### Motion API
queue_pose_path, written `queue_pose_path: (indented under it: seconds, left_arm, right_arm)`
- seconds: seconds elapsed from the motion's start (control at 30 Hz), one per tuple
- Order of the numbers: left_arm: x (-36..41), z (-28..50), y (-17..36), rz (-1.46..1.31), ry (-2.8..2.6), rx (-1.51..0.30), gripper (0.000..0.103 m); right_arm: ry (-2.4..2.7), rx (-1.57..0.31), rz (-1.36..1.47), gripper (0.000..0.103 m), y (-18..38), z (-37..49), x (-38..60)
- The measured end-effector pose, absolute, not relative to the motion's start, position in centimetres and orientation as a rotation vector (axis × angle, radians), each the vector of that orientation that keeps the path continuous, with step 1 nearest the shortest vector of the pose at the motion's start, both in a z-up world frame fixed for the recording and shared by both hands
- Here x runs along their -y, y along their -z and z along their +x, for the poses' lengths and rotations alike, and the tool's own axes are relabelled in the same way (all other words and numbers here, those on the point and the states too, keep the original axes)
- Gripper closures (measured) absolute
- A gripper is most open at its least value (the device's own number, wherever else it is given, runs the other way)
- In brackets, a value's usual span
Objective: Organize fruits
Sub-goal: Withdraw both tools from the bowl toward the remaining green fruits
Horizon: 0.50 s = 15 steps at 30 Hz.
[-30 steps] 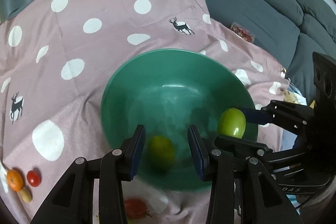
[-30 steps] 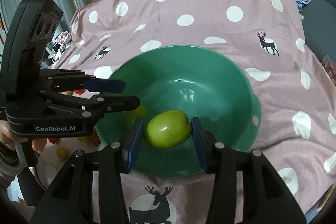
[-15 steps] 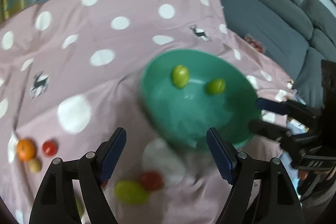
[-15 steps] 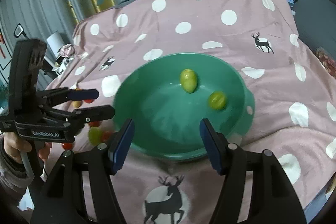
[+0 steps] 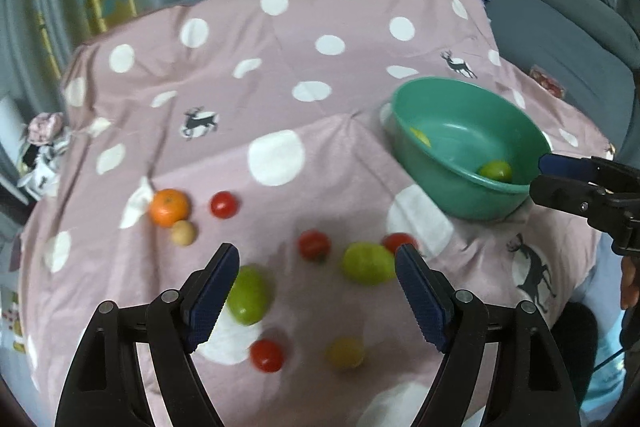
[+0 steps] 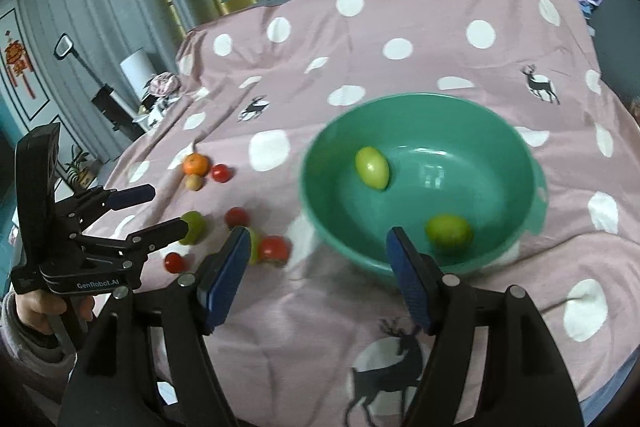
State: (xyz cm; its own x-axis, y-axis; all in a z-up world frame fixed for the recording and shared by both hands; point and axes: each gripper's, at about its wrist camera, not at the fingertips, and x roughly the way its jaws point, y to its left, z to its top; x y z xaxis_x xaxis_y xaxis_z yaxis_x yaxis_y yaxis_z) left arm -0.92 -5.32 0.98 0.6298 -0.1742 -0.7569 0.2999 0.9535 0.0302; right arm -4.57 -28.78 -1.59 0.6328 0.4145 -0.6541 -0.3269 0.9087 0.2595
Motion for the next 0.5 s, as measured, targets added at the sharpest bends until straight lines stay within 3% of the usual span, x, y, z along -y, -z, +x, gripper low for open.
queue_pose_path:
  seconds: [0.5]
  left_arm:
    - [1.4,-2.5,0.3,0.107,0.248,-0.849,0.023]
  right_arm:
    - [-0.518,-0.829,0.038,0.031,1.6,-5.1,23.1]
